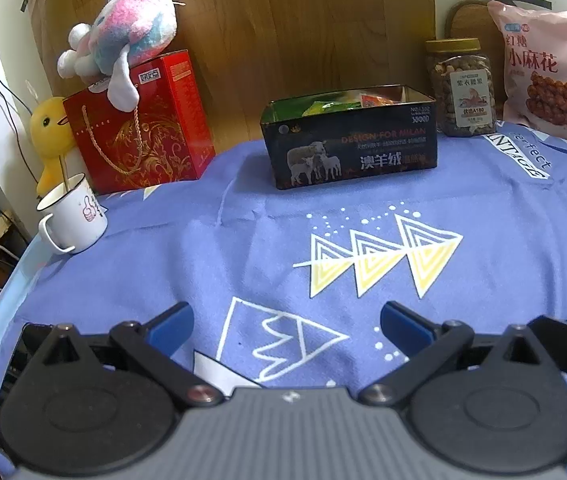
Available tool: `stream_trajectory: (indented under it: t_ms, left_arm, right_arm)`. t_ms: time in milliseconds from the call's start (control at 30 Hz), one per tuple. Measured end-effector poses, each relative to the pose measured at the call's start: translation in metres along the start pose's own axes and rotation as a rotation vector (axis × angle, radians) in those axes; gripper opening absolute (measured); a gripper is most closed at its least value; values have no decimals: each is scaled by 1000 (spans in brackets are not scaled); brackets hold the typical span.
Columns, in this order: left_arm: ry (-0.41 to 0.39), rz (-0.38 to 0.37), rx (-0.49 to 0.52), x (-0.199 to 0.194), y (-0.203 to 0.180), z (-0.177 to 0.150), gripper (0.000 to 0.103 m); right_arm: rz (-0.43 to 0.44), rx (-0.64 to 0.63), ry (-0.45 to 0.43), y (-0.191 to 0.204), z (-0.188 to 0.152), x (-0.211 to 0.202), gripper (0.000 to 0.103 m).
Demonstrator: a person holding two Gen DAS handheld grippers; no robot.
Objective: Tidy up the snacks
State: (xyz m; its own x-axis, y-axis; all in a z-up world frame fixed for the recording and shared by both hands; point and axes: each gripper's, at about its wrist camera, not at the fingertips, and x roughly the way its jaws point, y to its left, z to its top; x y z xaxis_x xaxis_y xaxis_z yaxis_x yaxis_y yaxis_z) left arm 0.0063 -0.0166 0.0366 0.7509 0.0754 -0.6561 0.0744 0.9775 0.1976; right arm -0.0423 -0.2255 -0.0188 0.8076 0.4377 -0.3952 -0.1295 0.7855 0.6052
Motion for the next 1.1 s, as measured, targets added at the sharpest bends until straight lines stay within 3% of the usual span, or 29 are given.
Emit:
stream_trajectory:
  t_ms: [333,1100]
  left_arm:
    - [-12,38,10,1,3,1,103]
    - [-27,51,1,1,4,6,103]
  right_arm:
    - [4,6,1,-1,-5,1,86]
    - [-10,-36,-27,3,-5,-1,86]
